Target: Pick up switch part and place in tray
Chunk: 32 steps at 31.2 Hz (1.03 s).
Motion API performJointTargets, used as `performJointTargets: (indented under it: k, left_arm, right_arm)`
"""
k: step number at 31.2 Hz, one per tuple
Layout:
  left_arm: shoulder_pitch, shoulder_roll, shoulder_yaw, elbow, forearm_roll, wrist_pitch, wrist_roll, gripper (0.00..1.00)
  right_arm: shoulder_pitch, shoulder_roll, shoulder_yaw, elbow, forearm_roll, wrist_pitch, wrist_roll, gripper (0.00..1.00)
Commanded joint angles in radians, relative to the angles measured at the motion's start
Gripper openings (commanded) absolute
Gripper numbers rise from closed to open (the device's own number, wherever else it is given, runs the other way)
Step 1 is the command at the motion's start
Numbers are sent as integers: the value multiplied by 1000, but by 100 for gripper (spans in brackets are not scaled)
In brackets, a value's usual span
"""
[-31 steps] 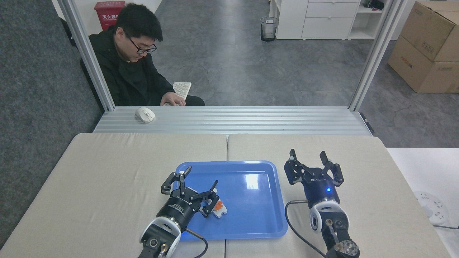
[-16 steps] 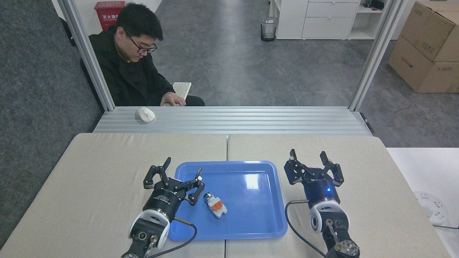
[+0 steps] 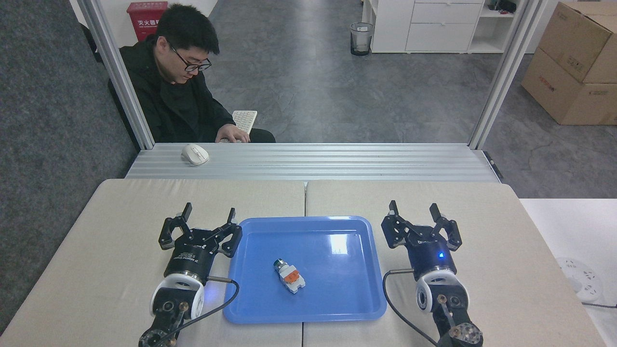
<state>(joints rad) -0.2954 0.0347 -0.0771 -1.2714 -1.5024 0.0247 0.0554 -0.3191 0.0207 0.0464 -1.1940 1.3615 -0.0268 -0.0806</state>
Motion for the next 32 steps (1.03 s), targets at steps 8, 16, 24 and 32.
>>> performJointTargets:
  k: [8, 16, 24, 32]
  left_arm:
    - [-4, 44, 88, 127, 16, -8, 21, 99]
    - [-4, 83, 88, 129, 19, -9, 21, 99]
    - [-7, 99, 88, 130, 21, -14, 20, 99]
    - [-11, 85, 80, 76, 22, -23, 12, 99]
  right_arm:
    - [0, -5, 4, -1, 5, 1, -1, 100]
    - [2, -8, 6, -1, 5, 1, -1, 100]
    - [2, -7, 7, -1, 5, 2, -1, 100]
    - [2, -7, 7, 1, 7, 2, -5, 100]
